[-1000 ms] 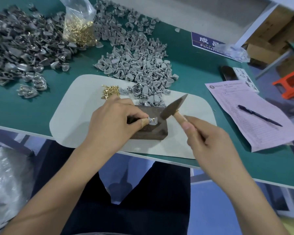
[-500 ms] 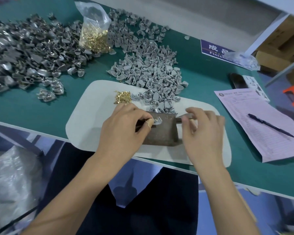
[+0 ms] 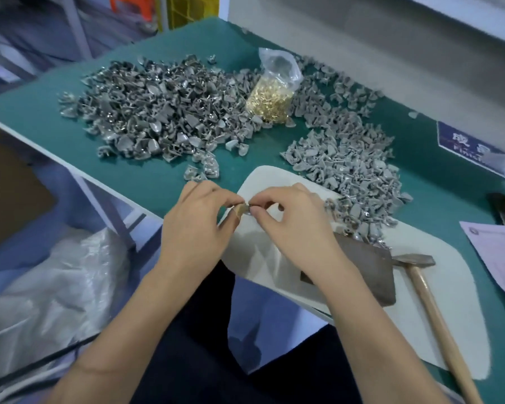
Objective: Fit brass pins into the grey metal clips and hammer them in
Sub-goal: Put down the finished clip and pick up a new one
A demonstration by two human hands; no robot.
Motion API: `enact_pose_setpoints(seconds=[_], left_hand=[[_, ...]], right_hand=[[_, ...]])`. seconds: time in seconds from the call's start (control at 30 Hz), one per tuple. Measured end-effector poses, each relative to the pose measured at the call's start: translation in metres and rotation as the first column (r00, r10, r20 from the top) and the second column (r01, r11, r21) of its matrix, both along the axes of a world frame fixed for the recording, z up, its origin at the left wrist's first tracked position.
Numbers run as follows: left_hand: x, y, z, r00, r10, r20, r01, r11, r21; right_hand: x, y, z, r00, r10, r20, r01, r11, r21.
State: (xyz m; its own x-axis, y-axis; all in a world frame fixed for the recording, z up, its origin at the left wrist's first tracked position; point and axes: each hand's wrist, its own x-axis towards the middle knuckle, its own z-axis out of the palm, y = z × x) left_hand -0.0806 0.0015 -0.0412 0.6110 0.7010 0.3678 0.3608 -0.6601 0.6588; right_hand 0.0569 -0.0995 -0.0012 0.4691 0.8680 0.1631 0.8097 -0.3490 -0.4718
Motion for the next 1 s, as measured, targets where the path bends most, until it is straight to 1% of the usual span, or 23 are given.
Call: enact_pose_setpoints(seconds=[0.17, 0.27, 0.33, 0.4, 0.47, 0.57, 0.67, 0.73, 0.9, 1.0], left_hand=[[-0.017, 0.024, -0.008, 0.991, 0.107, -0.075, -0.107, 0.994, 0.012], [-0.022, 0.036, -0.011, 0.979, 0.153, -0.137, -0.153, 0.988, 0.012], [-0.023, 0.042, -0.010, 0.971, 0.166, -0.175, -0.168, 0.986, 0.006], [-0.022, 0.046, -0.008, 0.963, 0.163, -0.212, -0.168, 0.986, -0.005], [-0.021, 0.048, -0.004, 0.963, 0.148, -0.226, -0.161, 0.986, -0.040], [-0.017, 0.047, 0.001, 0.969, 0.137, -0.206, -0.154, 0.986, -0.068], [-0.015, 0.041, 0.003, 0.977, 0.105, -0.186, -0.119, 0.991, -0.062], [-0.010, 0.036, 0.003, 0.985, 0.069, -0.159, -0.081, 0.994, -0.073], [0.012, 0.018, 0.000, 0.992, -0.039, -0.124, 0.023, 0.992, -0.127], [0.030, 0.007, -0.002, 0.990, -0.047, -0.134, 0.030, 0.992, -0.123]], right_hand=[[-0.011, 0.049, -0.005, 0.997, 0.071, 0.040, -0.065, 0.990, -0.126], [-0.014, 0.073, -0.009, 0.993, 0.087, 0.077, -0.071, 0.979, -0.190], [-0.015, 0.086, -0.011, 0.990, 0.065, 0.126, -0.040, 0.981, -0.192], [-0.016, 0.095, -0.013, 0.989, 0.038, 0.143, -0.013, 0.985, -0.174], [-0.017, 0.102, -0.015, 0.992, 0.010, 0.126, 0.010, 0.987, -0.160], [-0.016, 0.107, -0.016, 0.996, -0.001, 0.088, 0.014, 0.988, -0.151], [-0.010, 0.098, -0.013, 0.997, 0.010, 0.081, 0.000, 0.994, -0.113], [0.001, 0.086, -0.007, 0.995, -0.021, 0.095, 0.027, 0.997, -0.065], [0.044, 0.037, 0.006, 0.978, -0.182, 0.107, 0.191, 0.978, -0.082], [0.068, 0.002, 0.013, 0.949, -0.294, 0.110, 0.308, 0.941, -0.140]])
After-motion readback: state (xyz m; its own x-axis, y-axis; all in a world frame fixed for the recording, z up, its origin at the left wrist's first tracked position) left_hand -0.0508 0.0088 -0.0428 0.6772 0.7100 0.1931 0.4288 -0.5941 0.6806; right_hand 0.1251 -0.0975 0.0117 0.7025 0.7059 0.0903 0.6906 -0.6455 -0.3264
